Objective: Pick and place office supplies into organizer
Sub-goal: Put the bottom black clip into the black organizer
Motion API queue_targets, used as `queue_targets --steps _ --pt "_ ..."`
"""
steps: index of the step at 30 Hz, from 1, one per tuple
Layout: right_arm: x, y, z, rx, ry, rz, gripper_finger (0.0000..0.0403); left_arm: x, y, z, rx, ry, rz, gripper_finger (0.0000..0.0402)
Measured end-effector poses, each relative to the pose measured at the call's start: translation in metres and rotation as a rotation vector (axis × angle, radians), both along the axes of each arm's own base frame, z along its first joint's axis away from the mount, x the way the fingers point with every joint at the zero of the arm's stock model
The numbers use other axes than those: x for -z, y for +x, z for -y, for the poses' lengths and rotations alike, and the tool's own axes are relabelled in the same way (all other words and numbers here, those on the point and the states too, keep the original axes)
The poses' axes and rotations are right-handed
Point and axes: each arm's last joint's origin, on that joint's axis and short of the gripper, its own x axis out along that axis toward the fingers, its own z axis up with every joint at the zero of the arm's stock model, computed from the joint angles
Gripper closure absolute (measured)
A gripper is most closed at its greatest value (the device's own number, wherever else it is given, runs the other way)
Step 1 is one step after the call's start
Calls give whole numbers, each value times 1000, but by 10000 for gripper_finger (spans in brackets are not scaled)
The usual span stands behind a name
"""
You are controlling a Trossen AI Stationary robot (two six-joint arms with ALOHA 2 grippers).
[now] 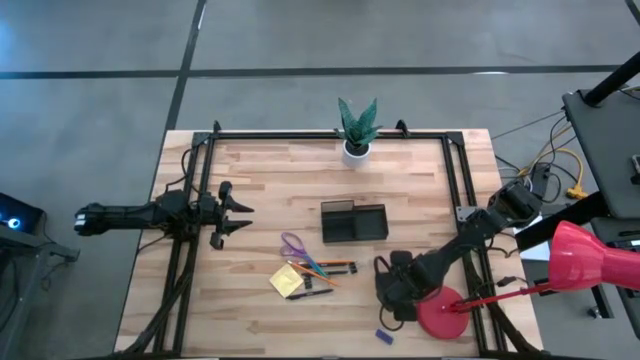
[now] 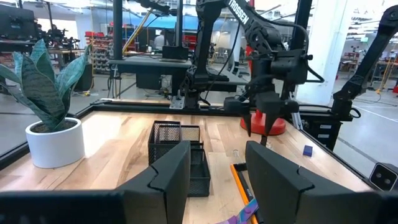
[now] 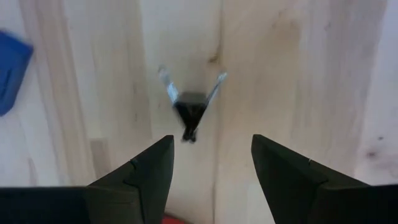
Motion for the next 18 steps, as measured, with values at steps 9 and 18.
queue_targets --steps 9,18 --pt "3 8 -4 27 62 97 197 0 0 0 0 0 0 261" --pt "11 2 -1 70 52 71 197 0 0 0 0 0 0 261"
